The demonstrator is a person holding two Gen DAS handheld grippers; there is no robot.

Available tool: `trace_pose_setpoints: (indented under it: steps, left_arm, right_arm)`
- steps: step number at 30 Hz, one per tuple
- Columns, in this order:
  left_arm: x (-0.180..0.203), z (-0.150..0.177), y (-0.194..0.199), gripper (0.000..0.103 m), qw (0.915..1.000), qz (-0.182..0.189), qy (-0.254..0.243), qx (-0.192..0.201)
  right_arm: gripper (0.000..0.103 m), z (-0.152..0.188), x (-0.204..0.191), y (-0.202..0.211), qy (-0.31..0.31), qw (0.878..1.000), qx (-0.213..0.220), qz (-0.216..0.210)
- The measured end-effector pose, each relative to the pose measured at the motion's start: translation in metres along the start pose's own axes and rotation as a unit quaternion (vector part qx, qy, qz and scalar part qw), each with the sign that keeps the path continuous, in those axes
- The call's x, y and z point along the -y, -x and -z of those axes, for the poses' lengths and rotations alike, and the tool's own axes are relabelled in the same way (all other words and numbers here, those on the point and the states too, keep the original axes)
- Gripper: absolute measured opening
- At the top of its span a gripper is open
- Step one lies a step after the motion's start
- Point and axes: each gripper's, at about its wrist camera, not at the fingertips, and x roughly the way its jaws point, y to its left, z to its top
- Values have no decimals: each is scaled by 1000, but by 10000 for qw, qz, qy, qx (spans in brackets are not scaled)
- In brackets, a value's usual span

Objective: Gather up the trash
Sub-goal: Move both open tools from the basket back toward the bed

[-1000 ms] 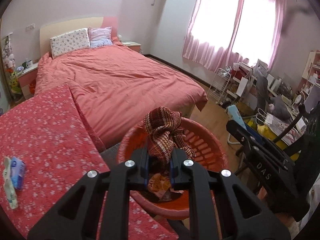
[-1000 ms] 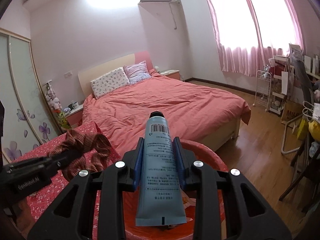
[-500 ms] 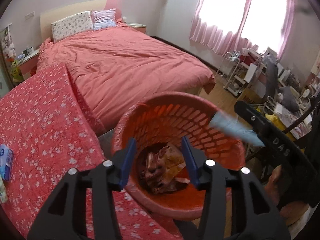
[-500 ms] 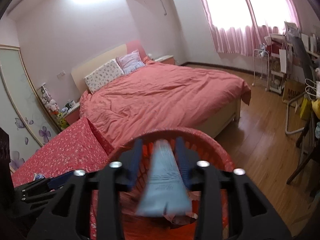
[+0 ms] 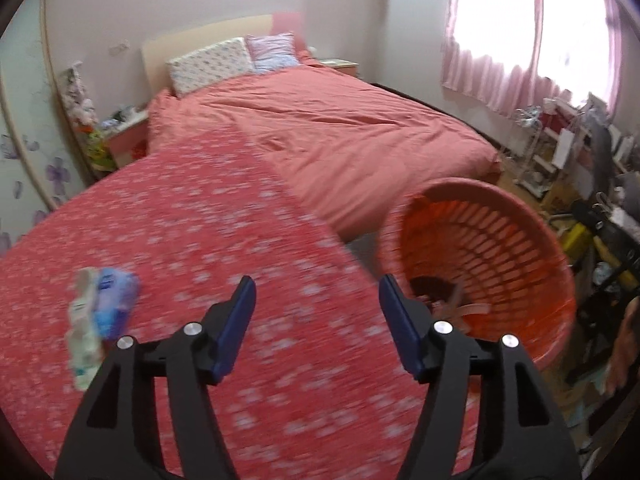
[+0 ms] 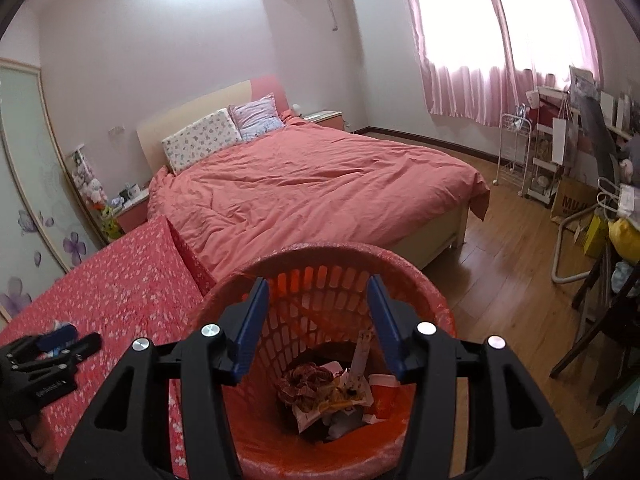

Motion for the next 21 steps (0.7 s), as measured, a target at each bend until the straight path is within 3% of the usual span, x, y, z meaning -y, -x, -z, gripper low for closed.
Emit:
trace_pose_setpoints:
  steps: [7,13,17,21]
  left_arm:
    - [-78,25,19,71,9967,-762,268,41]
    - [-152,45,13,73,9874,-1358,795,-188]
    - [-186,50,3,71,9817,-1242,1403,-334]
    - [-199,44,-1,68,9793,-1105,1679,-254]
  right_arm:
    - [52,10,-27,1,256,9995,-142,-128]
    - [52,22,-55,-2,490,9978,-334,-313]
    - [52,26,-69,-5,585,9964,-448,-419]
    - [52,31,-82,-6,733,9949,-523,-460]
